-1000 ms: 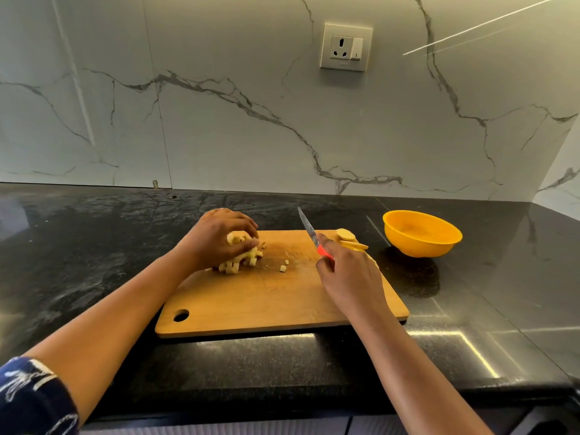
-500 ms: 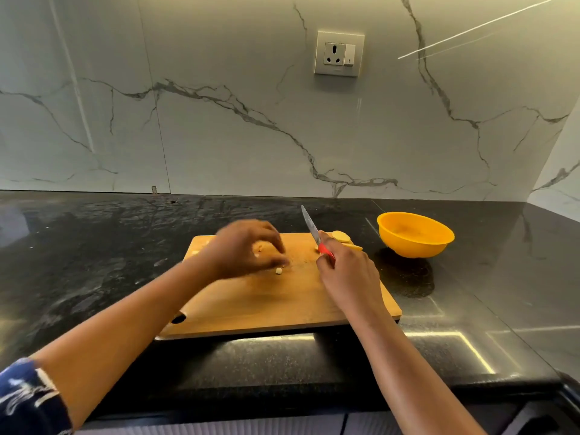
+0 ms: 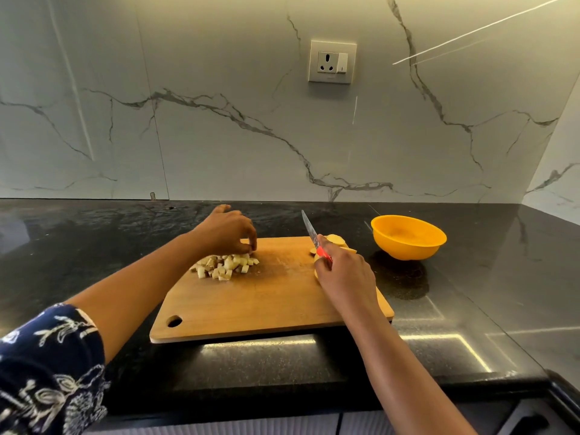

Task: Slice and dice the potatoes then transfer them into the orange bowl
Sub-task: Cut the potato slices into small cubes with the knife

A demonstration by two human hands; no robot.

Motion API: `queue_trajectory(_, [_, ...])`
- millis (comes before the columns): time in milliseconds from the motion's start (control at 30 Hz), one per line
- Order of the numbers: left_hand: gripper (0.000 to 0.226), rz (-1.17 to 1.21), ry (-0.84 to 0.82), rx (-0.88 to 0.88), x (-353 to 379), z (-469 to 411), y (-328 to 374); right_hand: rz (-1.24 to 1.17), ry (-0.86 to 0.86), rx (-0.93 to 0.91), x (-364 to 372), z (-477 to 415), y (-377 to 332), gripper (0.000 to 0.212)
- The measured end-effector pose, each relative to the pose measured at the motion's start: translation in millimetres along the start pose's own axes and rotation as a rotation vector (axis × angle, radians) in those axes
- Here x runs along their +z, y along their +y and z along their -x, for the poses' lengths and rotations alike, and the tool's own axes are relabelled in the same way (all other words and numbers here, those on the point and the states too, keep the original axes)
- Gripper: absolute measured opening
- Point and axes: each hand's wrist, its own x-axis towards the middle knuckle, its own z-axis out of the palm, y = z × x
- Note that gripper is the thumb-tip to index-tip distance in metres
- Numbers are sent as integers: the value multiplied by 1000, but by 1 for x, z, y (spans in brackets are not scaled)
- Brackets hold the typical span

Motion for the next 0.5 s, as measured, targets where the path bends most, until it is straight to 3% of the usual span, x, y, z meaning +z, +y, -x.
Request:
queue_trajectory(67, [23,122,-30,-103,-1,0,-10,-3,-7,0,0,0,0,50])
queue_trajectory(167, [30,215,54,-214,0,1,-17,-4,2,-4,-1,0,0,49])
queue_trajectory(267, [38,301,119,-177,2,-2,-4,-6,30,19,-2,1,2,47])
queue_trajectory(400, [24,140,-31,-118,0,-4,8,-48,62,80,-3,-2,9,45])
queue_trajectory(500, [17,206,279,-302,-4,2,3,-69,80,104,-6,-4,13,45])
